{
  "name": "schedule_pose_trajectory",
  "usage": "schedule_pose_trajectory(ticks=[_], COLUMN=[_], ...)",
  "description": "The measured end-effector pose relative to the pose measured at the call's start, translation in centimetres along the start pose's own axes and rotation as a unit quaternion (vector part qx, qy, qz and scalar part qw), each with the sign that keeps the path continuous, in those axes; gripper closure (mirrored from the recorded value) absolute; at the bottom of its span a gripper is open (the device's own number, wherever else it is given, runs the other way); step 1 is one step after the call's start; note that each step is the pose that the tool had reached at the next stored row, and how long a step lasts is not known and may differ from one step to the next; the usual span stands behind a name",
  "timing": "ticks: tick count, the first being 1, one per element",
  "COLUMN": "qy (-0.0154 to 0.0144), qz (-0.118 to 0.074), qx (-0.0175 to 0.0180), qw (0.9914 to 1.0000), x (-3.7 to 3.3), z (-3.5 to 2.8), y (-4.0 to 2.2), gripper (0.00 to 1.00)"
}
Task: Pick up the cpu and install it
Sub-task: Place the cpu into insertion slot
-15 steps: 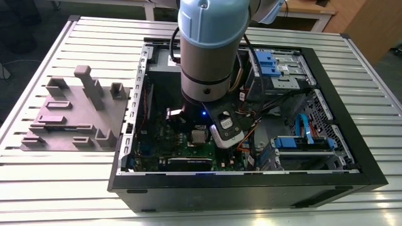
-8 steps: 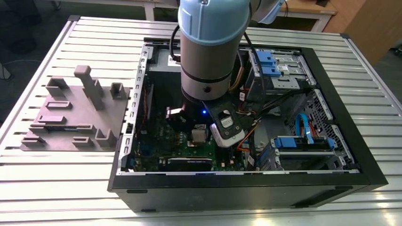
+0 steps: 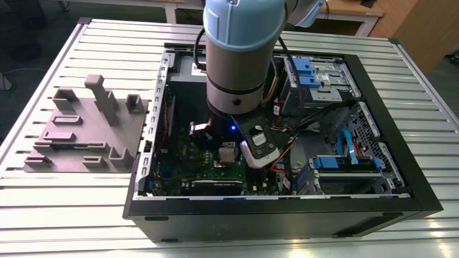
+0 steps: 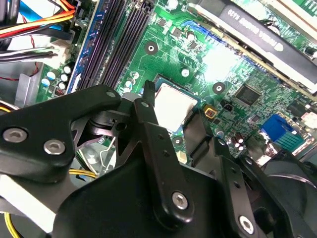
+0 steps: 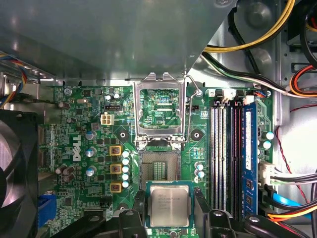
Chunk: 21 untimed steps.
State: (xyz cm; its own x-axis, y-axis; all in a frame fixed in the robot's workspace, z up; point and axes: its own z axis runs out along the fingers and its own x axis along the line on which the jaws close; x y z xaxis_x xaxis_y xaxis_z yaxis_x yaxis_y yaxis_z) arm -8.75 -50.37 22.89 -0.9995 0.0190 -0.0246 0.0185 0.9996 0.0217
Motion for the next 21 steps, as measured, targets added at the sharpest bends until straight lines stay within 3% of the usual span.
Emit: schedule_pose_trajectory(ticks=[7, 10, 13, 21], qy=[-0.0001, -0.0001, -0.0002, 0.0005], qz=[0.0, 0.0, 0.0, 0.0], qx=[-0.0008, -0.0007, -0.0009, -0.0008], qw=[1.0, 1.0, 1.0, 1.0], x=[-0.01, 0.0, 0.01, 0.15], z=[-0.23, -0.11, 0.23, 1.51], y=[0.01, 0.54, 0.95, 0.92], gripper=[0.53, 0.53, 0.53, 0.53])
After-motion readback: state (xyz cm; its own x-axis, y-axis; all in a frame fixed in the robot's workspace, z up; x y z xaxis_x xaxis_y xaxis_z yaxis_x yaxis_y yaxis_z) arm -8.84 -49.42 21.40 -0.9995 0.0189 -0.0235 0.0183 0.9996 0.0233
